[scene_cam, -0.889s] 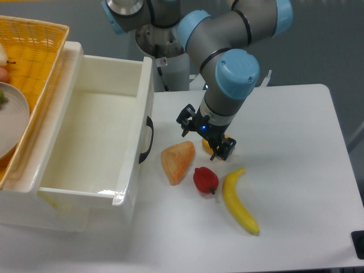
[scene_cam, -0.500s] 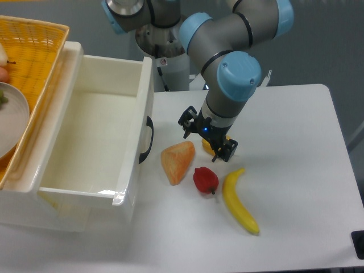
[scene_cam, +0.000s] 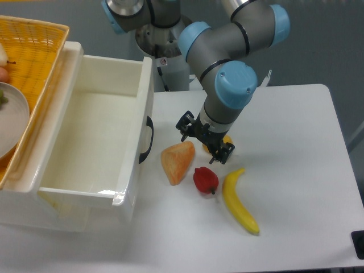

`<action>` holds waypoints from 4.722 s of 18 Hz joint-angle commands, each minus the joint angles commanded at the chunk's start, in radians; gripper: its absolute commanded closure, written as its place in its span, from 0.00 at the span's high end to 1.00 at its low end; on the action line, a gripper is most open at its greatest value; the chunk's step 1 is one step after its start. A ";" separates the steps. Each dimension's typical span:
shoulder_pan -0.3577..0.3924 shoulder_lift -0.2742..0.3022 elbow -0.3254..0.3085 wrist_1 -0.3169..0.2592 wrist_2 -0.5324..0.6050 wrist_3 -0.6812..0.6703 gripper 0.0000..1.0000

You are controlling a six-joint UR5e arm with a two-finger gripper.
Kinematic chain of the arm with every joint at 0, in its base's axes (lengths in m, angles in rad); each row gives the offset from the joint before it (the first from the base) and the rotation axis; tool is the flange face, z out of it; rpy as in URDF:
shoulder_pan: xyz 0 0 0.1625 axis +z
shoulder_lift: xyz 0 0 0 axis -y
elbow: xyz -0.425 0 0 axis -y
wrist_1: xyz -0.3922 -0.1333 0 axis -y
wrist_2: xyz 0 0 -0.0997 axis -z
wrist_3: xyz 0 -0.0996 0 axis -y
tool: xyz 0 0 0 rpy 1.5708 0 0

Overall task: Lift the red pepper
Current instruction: 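Move the open gripper over the red pepper and begin lowering, then lower the gripper down around the red pepper, then close the gripper fingers on the red pepper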

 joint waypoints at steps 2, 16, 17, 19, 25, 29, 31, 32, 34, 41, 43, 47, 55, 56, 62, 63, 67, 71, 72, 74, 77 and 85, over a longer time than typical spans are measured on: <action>0.000 0.000 0.000 0.000 0.000 -0.055 1.00; -0.008 -0.060 0.001 0.055 0.008 -0.351 1.00; -0.008 -0.063 0.001 0.055 0.006 -0.365 1.00; -0.008 -0.069 0.000 0.067 0.006 -0.391 1.00; -0.006 -0.095 0.003 0.138 0.008 -0.555 1.00; -0.005 -0.121 0.011 0.156 0.009 -0.581 1.00; -0.002 -0.127 0.008 0.169 0.009 -0.600 1.00; -0.002 -0.130 0.008 0.178 0.009 -0.629 1.00; 0.000 -0.140 0.008 0.202 0.011 -0.689 1.00; -0.005 -0.198 -0.005 0.308 0.095 -0.894 1.00; -0.005 -0.195 -0.018 0.311 0.104 -0.897 1.00; 0.000 -0.183 -0.022 0.311 0.100 -0.911 1.00; -0.008 -0.183 -0.022 0.314 0.078 -0.943 1.00; -0.014 -0.187 -0.022 0.316 0.080 -0.945 1.00; -0.018 -0.195 -0.034 0.319 0.083 -0.945 1.00; -0.018 -0.195 -0.034 0.321 0.083 -0.944 1.00; -0.020 -0.199 -0.046 0.344 0.089 -0.943 1.00; -0.025 -0.204 -0.048 0.344 0.089 -0.943 1.00; -0.023 -0.204 -0.049 0.345 0.089 -0.943 1.00; -0.023 -0.209 -0.051 0.347 0.089 -0.942 1.00; -0.025 -0.212 -0.051 0.347 0.089 -0.943 1.00; -0.025 -0.227 -0.045 0.348 0.089 -0.942 1.00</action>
